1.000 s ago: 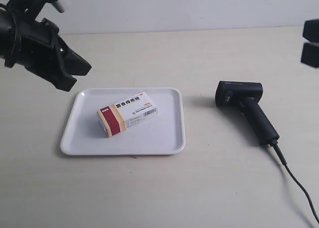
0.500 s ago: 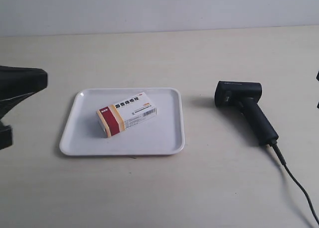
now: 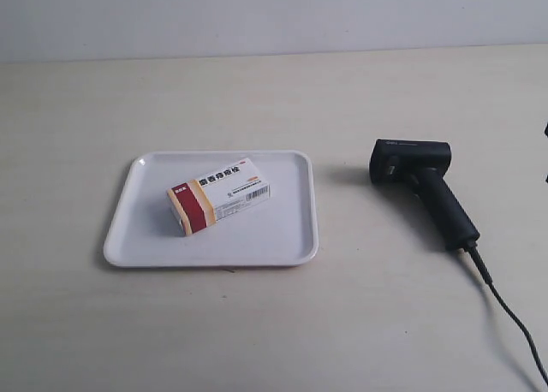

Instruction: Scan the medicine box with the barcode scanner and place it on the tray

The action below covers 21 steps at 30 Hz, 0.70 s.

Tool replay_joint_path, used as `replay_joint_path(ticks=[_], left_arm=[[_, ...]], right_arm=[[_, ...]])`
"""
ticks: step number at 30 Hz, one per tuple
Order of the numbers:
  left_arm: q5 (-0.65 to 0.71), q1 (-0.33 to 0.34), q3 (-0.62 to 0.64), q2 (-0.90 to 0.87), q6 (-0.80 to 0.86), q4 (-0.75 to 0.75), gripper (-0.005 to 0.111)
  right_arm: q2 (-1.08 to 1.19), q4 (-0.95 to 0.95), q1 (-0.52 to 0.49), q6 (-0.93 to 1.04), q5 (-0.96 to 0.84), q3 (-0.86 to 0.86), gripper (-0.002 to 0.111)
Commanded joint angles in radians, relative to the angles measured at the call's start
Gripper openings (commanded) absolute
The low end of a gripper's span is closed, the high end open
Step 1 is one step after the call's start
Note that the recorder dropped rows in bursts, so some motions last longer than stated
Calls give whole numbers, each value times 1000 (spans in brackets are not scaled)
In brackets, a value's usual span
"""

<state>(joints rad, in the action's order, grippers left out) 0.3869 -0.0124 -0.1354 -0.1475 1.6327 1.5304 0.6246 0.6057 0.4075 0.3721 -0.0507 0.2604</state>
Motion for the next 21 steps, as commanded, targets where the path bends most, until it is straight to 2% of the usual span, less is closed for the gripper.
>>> replay_joint_path(ticks=[1, 3, 6, 9, 10, 13, 15, 21], left_arm=[[-11, 129, 51, 33, 1, 29, 4], [-69, 131, 84, 42, -5, 4, 4], [-193, 119, 127, 83, -247, -207, 4], [-257, 97, 135, 148, -786, -696, 4], [-239, 92, 135, 148, -974, -927, 4], [-237, 81, 135, 148, -1435, -1320, 4], [-220, 81, 135, 148, -1533, -1413, 4], [-156, 81, 135, 148, -1542, -1448, 4]], right_arm=[[-7, 1, -1, -2, 15, -4, 0], [-7, 1, -1, -2, 15, -4, 0], [-7, 1, -1, -2, 15, -4, 0], [-7, 1, -1, -2, 15, -4, 0], [-7, 1, -1, -2, 15, -4, 0], [-7, 1, -1, -2, 15, -4, 0], [-7, 1, -1, -2, 15, -4, 0], [-7, 1, -1, -2, 15, -4, 0]])
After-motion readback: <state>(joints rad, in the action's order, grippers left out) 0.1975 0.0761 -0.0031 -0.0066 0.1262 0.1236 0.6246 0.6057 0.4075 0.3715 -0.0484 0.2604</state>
